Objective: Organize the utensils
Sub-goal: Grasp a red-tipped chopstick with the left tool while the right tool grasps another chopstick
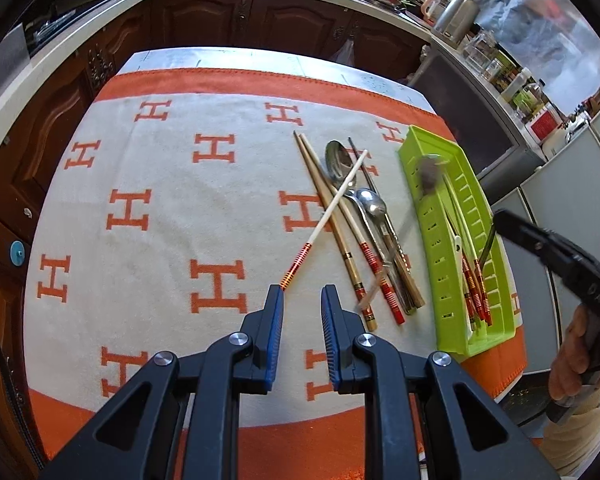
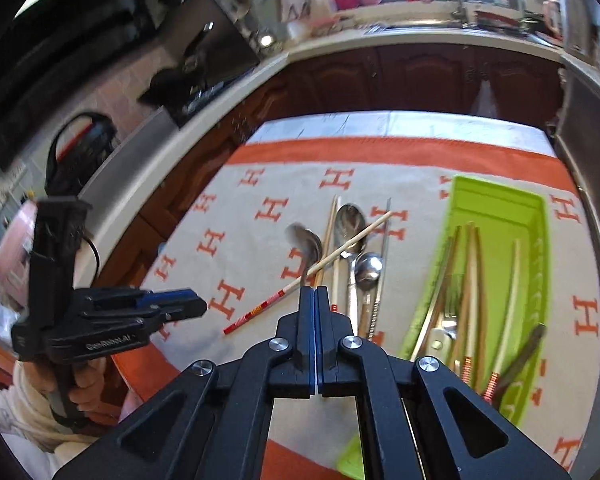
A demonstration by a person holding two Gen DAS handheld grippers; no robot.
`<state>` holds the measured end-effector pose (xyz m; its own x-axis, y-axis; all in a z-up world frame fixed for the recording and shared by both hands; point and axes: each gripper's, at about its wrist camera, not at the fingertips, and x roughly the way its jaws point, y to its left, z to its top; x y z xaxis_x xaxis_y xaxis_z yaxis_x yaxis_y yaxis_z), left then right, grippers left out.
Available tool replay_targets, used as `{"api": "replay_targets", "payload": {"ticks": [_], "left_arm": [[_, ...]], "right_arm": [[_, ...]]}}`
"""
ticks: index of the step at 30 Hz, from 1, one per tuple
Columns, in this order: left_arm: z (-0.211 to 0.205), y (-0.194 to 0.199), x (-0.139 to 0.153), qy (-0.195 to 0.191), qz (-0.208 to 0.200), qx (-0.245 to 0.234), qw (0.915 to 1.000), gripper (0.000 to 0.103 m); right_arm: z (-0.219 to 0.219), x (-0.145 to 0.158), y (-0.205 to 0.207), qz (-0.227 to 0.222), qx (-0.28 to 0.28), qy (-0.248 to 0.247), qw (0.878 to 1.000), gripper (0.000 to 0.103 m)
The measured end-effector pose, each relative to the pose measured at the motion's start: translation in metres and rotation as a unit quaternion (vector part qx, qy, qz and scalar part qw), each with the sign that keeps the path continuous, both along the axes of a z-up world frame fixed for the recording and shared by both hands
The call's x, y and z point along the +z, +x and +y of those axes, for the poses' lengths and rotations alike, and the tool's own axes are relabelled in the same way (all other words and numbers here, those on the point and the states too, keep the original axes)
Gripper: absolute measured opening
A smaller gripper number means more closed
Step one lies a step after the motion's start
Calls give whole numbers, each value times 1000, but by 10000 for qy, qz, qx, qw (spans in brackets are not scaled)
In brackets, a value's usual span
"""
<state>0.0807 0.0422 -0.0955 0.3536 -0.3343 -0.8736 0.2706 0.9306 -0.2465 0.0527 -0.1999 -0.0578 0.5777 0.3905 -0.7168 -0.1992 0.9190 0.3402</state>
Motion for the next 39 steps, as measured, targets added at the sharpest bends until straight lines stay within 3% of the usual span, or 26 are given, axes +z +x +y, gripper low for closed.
{"api": "replay_targets", "payload": {"ticks": [8, 14, 18, 22, 28, 34, 36, 39], "left_arm": [[-19, -11, 11, 267, 35, -129, 9996, 17], [-37, 17, 19, 720, 22, -466, 9963, 17], [-56, 49, 2, 934, 219, -772, 9924, 18], [-76, 79, -32, 1056, 647, -998, 9873, 18], [-86, 103, -68, 1272, 955, -999, 9822, 18], [-87, 102, -72, 1284, 833, -1012, 9830, 17], [-87, 98, -71, 1346, 754, -924, 9837, 10], [-83, 93, -69, 1120, 737, -799, 9877, 8]], "right_arm": [[-31, 10, -26, 33, -253, 193, 9995, 0], [-23, -1, -2, 378, -354, 310, 9982, 0], [-21, -7, 25, 668, -486, 375, 9959, 0], [-21, -19, 52, 968, -595, 471, 9924, 0], [-21, -36, 72, 1194, -674, 486, 9894, 0], [-20, -52, 82, 1358, -709, 410, 9873, 0], [-20, -56, 85, 1433, -740, 421, 9860, 0], [-15, -63, 92, 1555, -745, 427, 9841, 1]]}}
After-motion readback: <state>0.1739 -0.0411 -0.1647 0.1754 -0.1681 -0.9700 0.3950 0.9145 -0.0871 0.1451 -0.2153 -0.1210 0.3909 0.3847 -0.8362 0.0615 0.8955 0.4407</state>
